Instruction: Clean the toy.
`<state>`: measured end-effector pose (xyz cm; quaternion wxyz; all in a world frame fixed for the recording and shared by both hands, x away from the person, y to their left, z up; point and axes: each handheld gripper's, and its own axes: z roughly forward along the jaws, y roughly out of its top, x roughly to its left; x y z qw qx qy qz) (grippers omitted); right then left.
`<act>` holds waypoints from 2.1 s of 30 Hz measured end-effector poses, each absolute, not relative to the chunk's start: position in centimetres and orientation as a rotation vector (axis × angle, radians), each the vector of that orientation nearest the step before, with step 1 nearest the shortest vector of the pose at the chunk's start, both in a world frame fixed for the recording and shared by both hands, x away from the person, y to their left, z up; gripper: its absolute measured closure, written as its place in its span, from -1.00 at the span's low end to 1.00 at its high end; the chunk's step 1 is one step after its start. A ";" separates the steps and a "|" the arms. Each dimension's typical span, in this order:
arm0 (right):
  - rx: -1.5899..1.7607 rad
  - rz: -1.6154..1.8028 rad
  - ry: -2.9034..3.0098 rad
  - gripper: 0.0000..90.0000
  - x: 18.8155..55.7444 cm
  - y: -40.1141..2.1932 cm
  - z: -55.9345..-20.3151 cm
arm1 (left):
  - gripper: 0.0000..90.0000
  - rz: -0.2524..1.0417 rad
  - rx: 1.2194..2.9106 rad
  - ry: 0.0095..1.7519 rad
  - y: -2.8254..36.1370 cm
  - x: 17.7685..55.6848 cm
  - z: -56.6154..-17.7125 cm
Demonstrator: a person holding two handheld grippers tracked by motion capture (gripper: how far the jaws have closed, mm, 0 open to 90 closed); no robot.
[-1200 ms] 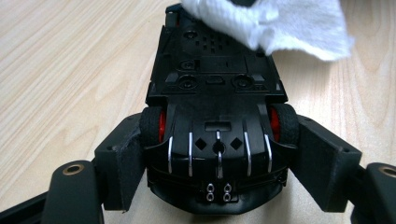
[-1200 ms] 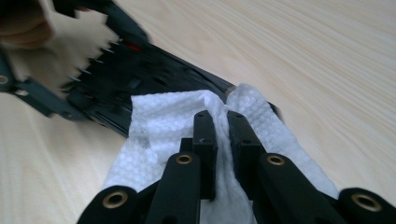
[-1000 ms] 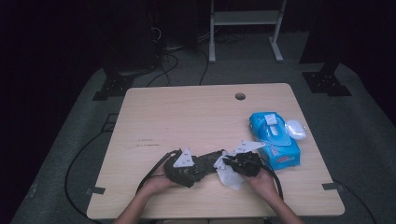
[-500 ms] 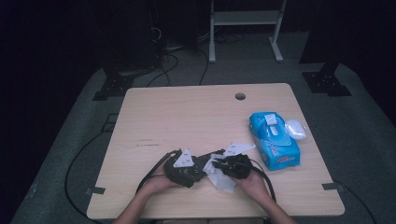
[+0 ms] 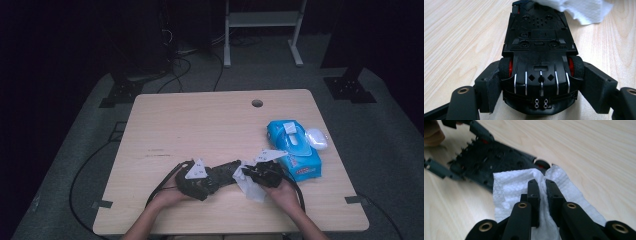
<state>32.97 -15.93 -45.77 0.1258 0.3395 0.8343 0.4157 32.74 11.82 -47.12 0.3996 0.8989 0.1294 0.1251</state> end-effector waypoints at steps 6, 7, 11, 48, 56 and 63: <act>1.009 1.230 2.419 0.83 35.3 -13.9 -45.4 | -0.45 0.320 2.275 0.316 11.8 32.7 -47.2; 1.022 1.235 2.417 0.83 35.7 -13.6 -45.4 | -0.45 0.315 2.273 0.318 11.8 32.8 -47.1; 1.068 1.232 2.412 0.83 36.8 -13.8 -45.7 | -0.45 0.315 2.259 0.328 12.1 32.9 -47.0; 0.918 1.254 2.502 0.82 32.2 -14.9 -46.0 | -0.56 0.129 2.210 0.468 13.2 34.3 -47.1; 0.851 1.322 2.539 0.82 32.3 -11.4 -45.3 | -0.47 0.170 2.248 0.418 12.9 34.0 -47.0; 0.747 1.365 2.587 0.82 32.5 -7.0 -44.7 | -0.47 0.183 2.261 0.409 12.8 33.8 -47.1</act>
